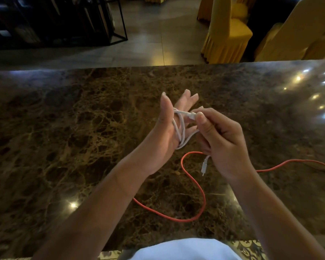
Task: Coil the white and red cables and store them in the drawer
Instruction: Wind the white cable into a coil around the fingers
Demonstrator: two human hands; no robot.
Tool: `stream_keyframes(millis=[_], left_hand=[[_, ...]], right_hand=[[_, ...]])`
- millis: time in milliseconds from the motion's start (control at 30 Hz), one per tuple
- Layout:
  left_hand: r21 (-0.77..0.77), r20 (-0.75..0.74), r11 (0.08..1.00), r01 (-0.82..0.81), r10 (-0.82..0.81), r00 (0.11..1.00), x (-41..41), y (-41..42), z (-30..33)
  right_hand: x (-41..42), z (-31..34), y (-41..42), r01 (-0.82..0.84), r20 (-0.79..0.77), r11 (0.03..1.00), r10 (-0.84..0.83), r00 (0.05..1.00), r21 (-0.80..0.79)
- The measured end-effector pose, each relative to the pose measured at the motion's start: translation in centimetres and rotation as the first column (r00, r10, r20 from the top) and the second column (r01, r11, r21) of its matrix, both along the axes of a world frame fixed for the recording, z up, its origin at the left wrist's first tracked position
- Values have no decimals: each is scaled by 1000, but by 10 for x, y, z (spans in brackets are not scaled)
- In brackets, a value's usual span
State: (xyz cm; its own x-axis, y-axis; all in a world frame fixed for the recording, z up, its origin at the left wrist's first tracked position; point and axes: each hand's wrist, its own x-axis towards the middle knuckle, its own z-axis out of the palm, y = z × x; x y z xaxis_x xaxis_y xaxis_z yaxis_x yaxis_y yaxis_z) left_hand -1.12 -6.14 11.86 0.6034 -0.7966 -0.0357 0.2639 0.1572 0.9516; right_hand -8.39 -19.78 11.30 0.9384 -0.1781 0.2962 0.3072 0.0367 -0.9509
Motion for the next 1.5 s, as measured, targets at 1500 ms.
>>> stream_keyframes(millis=[1500], left_hand=[[-1,48,959,-283,283,958,0,9,-14]], right_hand=[[18,10,35,246,64,559,-325,943,-792]])
